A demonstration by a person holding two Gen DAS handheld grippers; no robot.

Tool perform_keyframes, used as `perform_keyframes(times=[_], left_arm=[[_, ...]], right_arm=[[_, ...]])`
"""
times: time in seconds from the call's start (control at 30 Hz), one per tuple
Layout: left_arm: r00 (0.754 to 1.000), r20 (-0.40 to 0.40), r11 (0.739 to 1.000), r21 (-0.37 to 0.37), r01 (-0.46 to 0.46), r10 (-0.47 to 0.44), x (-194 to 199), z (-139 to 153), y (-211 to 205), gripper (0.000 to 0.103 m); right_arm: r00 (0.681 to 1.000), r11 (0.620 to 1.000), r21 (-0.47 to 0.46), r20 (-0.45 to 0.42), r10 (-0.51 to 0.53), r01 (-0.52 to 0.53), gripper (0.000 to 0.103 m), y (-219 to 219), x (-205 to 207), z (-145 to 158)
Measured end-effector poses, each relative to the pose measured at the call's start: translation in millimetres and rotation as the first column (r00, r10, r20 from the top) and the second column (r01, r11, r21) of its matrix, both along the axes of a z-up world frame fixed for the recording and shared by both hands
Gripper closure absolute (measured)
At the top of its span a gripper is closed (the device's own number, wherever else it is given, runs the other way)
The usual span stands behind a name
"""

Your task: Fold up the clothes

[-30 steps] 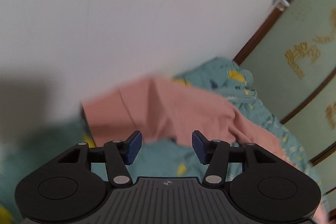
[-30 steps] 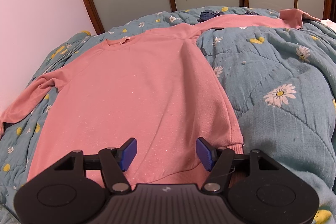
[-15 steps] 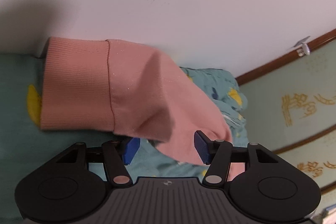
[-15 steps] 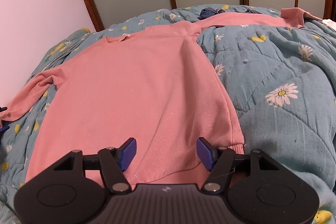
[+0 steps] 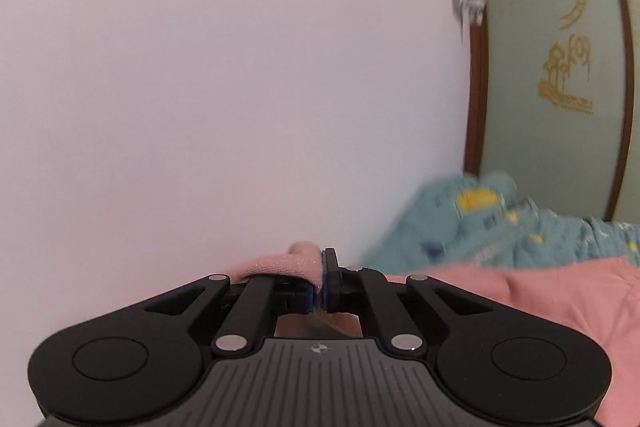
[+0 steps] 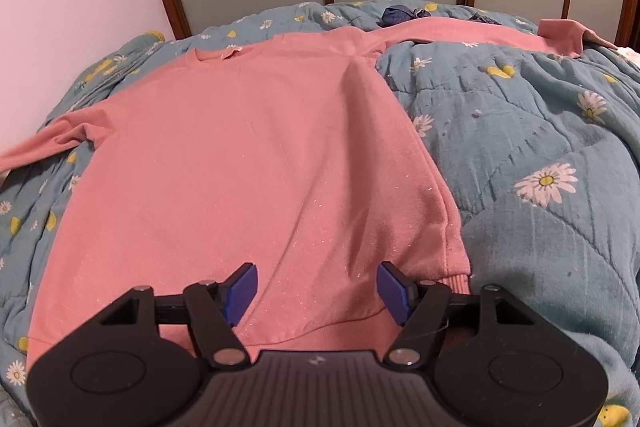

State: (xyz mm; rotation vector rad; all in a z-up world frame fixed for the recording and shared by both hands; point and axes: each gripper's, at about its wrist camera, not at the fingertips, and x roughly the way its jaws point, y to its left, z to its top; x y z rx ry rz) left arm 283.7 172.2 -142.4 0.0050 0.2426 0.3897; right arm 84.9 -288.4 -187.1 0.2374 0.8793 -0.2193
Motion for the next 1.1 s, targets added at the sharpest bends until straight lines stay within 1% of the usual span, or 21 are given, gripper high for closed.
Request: perform_keyframes(times=[0.07, 0.13, 0.17, 0.23, 0.27, 0.33, 0.4, 0.43, 0.47, 0.5, 0.53, 0.57, 0.6, 0.67, 0.73, 0.77, 0.83, 0.87, 0.9, 1.0, 1.1], left_arm=[[1.000, 0.029, 0.999, 0.035, -0.004, 0.003, -4, 9, 2, 0.099], [0.999, 0.020, 0.996, 0.089, -0.028, 0.026, -2, 10, 4, 0.099], [0.999, -0.015, 0.993, 0.107, -0.040, 0.041, 2, 6, 7, 0.099], [0.992, -0.106, 0.994, 0.094, -0.061, 0.071, 13, -10, 14, 0.099], [0.985, -0.148, 0.994, 0.083, -0.072, 0.084, 19, -18, 18, 0.096], [0.975, -0.198, 0.994, 0.080, -0.081, 0.096, 26, -28, 23, 0.095], [0.971, -0.219, 0.991, 0.114, -0.076, 0.099, 28, -33, 21, 0.095], [0.966, -0.235, 0.985, 0.159, -0.067, 0.104, 28, -35, 16, 0.095], [0.961, -0.257, 0.978, 0.203, -0.055, 0.107, 28, -37, 10, 0.090], [0.955, -0.277, 0.972, 0.232, -0.043, 0.108, 28, -39, 5, 0.078], [0.948, -0.297, 0.965, 0.259, -0.031, 0.110, 28, -40, 0, 0.069], [0.943, -0.314, 0.960, 0.278, -0.020, 0.110, 26, -43, -5, 0.049], [0.938, -0.329, 0.957, 0.290, -0.009, 0.109, 24, -45, -8, 0.034], [0.922, -0.372, 0.953, 0.303, 0.010, 0.109, 18, -49, -13, 0.028], [0.891, -0.440, 0.958, 0.285, 0.019, 0.113, 13, -51, -14, 0.027], [0.882, -0.458, 0.962, 0.273, 0.019, 0.112, 9, -51, -14, 0.027], [0.867, -0.490, 0.976, 0.218, 0.023, 0.090, -7, -47, -13, 0.025], [0.861, -0.503, 0.981, 0.192, 0.020, 0.081, -14, -44, -13, 0.017], [0.855, -0.513, 0.985, 0.169, 0.013, 0.077, -21, -41, -13, 0.013], [0.848, -0.523, 0.997, 0.056, -0.062, 0.082, -48, -27, -1, 0.013], [0.863, -0.492, 0.991, -0.010, -0.134, 0.112, -71, -18, 7, 0.013]], right_arm=[[1.000, 1.000, -0.007, -0.005, 0.005, -0.005, 0.034, 1, 1, 0], [1.000, 1.000, -0.007, -0.006, 0.005, -0.005, 0.034, 1, 0, 0], [1.000, 1.000, -0.008, -0.006, 0.006, -0.006, 0.034, 1, 0, 0], [1.000, 1.000, -0.007, -0.006, 0.006, -0.006, 0.034, 2, 0, 0], [1.000, 1.000, -0.008, -0.005, 0.006, -0.006, 0.034, 2, 0, 0], [1.000, 1.000, -0.007, -0.004, 0.007, -0.007, 0.034, 2, 0, 0], [1.000, 1.000, -0.004, -0.002, 0.007, -0.007, 0.034, 1, 0, 1], [1.000, 1.000, -0.003, -0.001, 0.007, -0.007, 0.034, 0, 0, 1], [1.000, 1.000, -0.002, -0.001, 0.007, -0.007, 0.034, 0, 0, 1], [1.000, 1.000, -0.002, -0.001, 0.007, -0.007, 0.034, 0, 0, 1], [1.000, 1.000, -0.001, 0.000, 0.007, -0.007, 0.034, 0, 0, 1], [1.000, 1.000, -0.001, 0.001, 0.007, -0.007, 0.034, 0, -1, 1], [1.000, 1.000, 0.000, 0.002, 0.007, -0.007, 0.034, 0, -1, 0], [1.000, 1.000, 0.003, 0.004, 0.006, -0.006, 0.034, -1, -1, 0], [1.000, 1.000, 0.004, 0.005, 0.006, -0.006, 0.034, -1, -1, 1], [1.000, 1.000, 0.004, 0.005, 0.006, -0.006, 0.034, -1, -1, 1], [1.000, 1.000, 0.006, 0.007, 0.008, -0.008, 0.034, -1, -2, 1], [1.000, 1.000, 0.007, 0.009, 0.009, -0.010, 0.034, -1, -2, 1], [1.000, 1.000, 0.009, 0.010, 0.011, -0.011, 0.034, -2, -3, 1], [1.000, 1.000, 0.018, 0.020, 0.013, -0.014, 0.034, -3, -5, 3], [0.999, 1.000, 0.028, 0.031, 0.011, -0.012, 0.034, -4, -7, 4]])
